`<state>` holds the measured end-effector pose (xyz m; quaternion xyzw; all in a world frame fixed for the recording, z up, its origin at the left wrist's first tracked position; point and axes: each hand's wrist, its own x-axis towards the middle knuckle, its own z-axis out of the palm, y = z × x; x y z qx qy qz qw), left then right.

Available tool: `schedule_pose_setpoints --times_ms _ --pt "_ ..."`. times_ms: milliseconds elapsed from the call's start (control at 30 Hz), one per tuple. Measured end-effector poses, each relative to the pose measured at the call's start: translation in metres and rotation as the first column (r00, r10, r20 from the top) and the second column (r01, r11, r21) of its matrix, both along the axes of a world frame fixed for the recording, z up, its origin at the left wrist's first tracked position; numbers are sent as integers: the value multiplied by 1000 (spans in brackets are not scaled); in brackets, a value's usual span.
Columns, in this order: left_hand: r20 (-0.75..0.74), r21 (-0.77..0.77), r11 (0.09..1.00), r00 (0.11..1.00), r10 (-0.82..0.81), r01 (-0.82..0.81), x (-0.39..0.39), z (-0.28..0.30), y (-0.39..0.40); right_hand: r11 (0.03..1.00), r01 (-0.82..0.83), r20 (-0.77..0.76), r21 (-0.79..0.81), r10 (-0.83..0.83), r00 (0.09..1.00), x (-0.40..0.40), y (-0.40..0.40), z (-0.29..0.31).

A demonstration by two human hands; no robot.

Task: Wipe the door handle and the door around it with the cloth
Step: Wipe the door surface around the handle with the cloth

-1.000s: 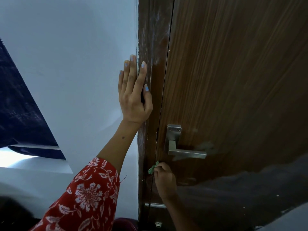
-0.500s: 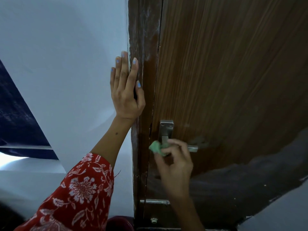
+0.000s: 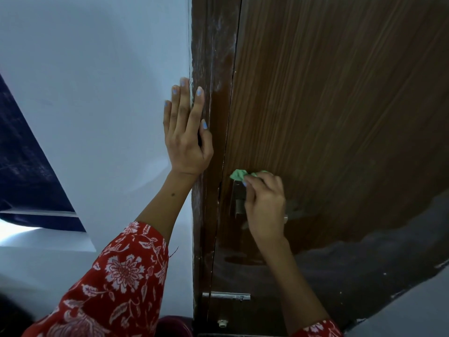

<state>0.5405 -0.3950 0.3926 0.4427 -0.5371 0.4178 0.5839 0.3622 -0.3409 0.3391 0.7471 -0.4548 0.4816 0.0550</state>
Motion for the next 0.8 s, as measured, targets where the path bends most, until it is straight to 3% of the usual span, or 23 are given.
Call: schedule_pose_setpoints --times_ms 167,333,433,567,667,800 --pt "6 18 1000 1000 14 -14 2 -1 -1 998 41 -137 -41 -46 990 7 4 8" --pt "-5 18 999 999 46 -46 -1 -1 -1 992 58 94 115 -69 993 -6 10 3" --pt "-28 37 996 996 88 -87 -5 -2 1 990 4 -16 142 -1 1000 0 18 -7" --pt "-75 83 988 988 135 -129 -14 -4 5 943 -54 -219 329 132 967 -2 19 -7" --pt "-95 100 986 986 139 -130 -18 -5 7 879 -90 -247 469 228 942 -12 15 6" --pt "-99 97 985 983 154 -144 -18 -6 7 917 -80 -283 391 202 938 -16 21 1"
